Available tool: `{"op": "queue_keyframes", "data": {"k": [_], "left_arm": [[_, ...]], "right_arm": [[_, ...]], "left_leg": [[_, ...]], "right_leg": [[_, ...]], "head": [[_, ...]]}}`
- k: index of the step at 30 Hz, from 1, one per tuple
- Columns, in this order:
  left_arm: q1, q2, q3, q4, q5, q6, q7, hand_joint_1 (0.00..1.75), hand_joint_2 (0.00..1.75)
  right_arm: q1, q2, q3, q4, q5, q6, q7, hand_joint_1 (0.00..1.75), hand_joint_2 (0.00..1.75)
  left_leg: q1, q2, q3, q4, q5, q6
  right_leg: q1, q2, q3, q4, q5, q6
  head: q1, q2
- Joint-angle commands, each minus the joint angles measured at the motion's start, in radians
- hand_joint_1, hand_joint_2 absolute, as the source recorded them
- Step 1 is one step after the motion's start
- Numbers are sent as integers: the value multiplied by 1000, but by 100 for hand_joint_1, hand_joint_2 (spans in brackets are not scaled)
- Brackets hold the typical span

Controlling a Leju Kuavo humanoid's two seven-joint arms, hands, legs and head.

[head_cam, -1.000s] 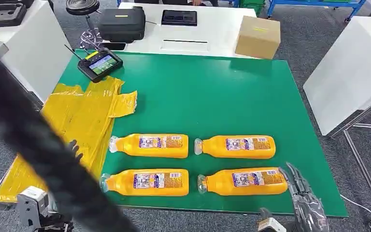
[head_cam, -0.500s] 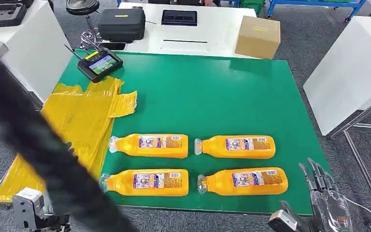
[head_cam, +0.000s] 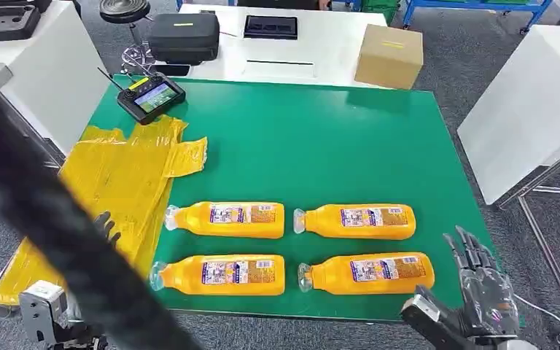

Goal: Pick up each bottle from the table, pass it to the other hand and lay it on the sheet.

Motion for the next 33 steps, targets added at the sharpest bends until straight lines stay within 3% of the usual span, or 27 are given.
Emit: {"op": "queue_keyframes", "data": {"k": [1, 5, 20, 33], "left_arm": [[-56, 34, -45, 81, 21, 7, 12, 0, 0], [-81, 23, -54, 87, 20, 10, 21, 0, 0], [-75, 31, -51, 95, 29, 12, 19, 0, 0], [-97, 29, -55, 106, 36, 9, 25, 0, 0]], "right_arm": [[-147, -130, 220, 310, -14, 14, 44, 0, 175], [-158, -165, 244, 339, -17, 13, 53, 0, 175], [-175, -235, 342, 306, -66, 44, 47, 0, 175], [-251, -254, 389, 424, -31, 83, 65, 0, 175]], "left_leg": [[2, 3, 3, -2, 0, -4], [1, 1, 5, -2, 1, -4], [1, 2, 5, -2, 1, -5], [1, 2, 5, -3, 1, -6]], "right_leg": [[2, 2, 4, -3, 1, -2], [1, 0, 15, -4, 2, -1], [1, 1, 14, -3, 1, -1], [1, 1, 15, -4, 2, -2]], "head": [[0, 0], [0, 0], [0, 0], [0, 0]]}}
